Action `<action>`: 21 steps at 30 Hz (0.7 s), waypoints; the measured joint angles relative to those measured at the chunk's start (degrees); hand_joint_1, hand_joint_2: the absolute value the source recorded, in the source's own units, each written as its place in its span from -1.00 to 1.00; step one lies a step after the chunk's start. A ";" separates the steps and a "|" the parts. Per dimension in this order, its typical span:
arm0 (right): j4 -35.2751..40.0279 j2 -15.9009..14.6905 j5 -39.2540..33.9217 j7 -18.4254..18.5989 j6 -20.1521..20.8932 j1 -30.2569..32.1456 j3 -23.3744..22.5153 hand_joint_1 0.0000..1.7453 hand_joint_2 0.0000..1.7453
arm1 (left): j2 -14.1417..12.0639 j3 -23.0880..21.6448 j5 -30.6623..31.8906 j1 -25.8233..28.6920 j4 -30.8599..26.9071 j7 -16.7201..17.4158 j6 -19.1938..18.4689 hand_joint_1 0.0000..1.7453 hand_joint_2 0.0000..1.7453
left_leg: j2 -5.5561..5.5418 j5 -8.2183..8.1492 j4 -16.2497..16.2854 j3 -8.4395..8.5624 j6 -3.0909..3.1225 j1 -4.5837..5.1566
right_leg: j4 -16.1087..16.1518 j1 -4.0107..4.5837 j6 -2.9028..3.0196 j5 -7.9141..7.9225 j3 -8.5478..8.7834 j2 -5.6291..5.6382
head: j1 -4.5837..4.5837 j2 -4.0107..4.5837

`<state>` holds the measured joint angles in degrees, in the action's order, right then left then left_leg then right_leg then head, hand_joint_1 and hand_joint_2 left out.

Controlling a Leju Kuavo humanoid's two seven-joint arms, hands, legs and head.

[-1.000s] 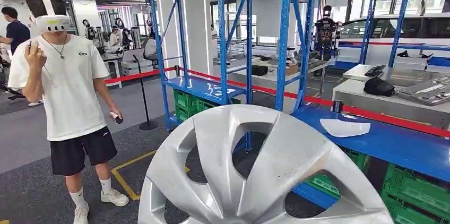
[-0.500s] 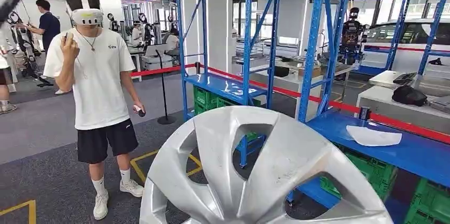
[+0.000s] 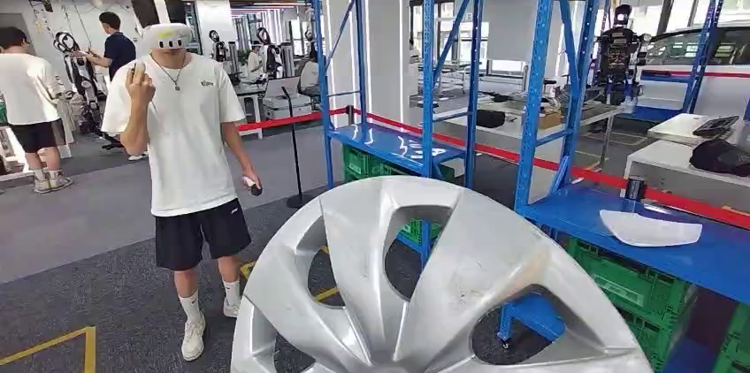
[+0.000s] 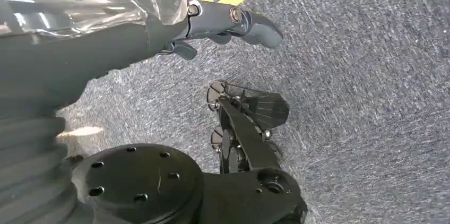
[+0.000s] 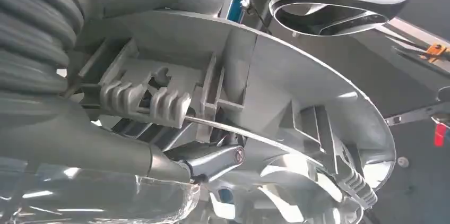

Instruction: Take the parts from the cabinet and place them on the table.

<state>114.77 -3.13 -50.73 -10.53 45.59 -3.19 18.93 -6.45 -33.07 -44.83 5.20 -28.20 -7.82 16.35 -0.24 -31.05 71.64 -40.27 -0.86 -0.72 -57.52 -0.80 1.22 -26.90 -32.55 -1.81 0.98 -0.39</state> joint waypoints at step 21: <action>-0.31 -0.37 0.37 -0.31 0.15 -0.14 0.00 1.00 1.00 | 0.11 1.38 1.42 0.16 0.02 0.26 -0.61 -1.00 1.00 | -5.24 5.12 -14.69 7.44 1.76 0.82 | -0.16 -0.02 -1.62 0.06 -0.24 3.29 | -0.33 0.00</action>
<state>114.46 -3.50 -50.36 -10.84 45.75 -3.33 18.93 -6.34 -31.69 -43.41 5.36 -28.17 -7.56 15.74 -5.47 -25.93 56.95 -32.82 0.90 0.10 -57.69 -0.82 -0.39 -26.85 -32.79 1.49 0.65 -0.39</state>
